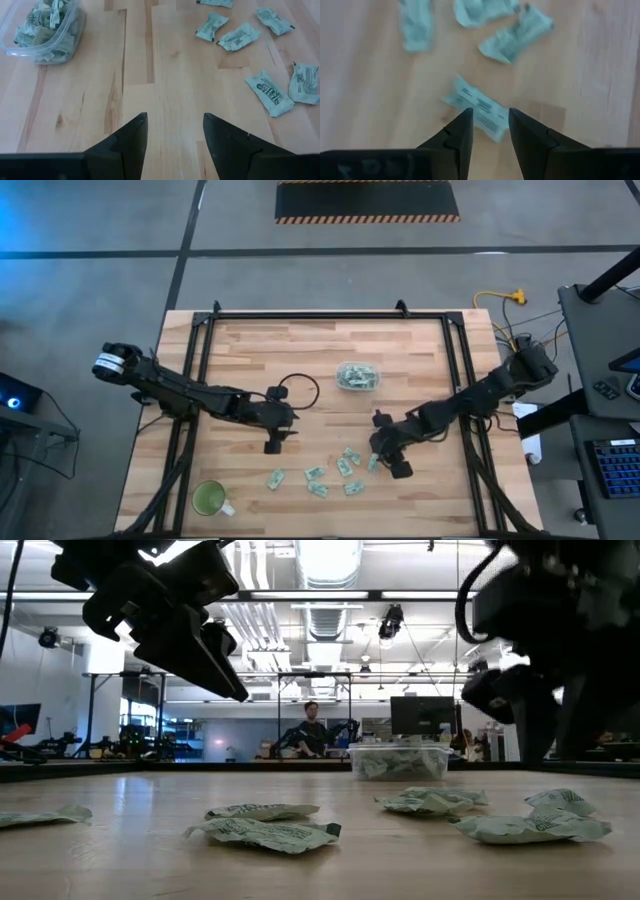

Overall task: Pick and place Stevia / Truvia into bins
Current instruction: Put the stevia packet into the transparent bin

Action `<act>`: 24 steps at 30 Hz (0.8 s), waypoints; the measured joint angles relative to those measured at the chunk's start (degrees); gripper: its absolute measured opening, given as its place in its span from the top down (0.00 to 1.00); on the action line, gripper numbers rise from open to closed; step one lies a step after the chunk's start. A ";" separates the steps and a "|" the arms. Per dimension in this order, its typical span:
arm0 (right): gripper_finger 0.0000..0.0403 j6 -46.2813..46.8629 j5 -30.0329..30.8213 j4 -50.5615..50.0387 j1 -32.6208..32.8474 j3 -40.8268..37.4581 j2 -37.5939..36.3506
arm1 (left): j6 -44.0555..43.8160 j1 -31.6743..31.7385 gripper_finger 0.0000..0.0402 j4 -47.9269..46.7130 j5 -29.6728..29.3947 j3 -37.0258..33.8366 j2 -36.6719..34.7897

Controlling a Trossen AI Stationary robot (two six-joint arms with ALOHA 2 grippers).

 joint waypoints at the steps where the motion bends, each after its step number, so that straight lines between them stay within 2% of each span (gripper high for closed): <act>1: 0.71 -0.24 0.44 -0.09 0.07 0.00 0.90 | 0.00 0.00 0.56 -0.02 0.00 0.00 0.00; 7: 0.73 -0.85 1.69 -0.14 0.12 0.09 4.57 | 0.00 0.00 0.56 0.17 0.00 0.00 0.00; 14: 0.77 -0.85 2.13 -0.35 0.12 0.22 5.33 | 0.15 0.00 0.56 0.15 0.02 0.00 0.00; 24: 0.92 -0.92 4.31 -1.68 0.12 -0.06 3.01 | 0.22 0.00 0.56 0.36 0.04 0.00 0.00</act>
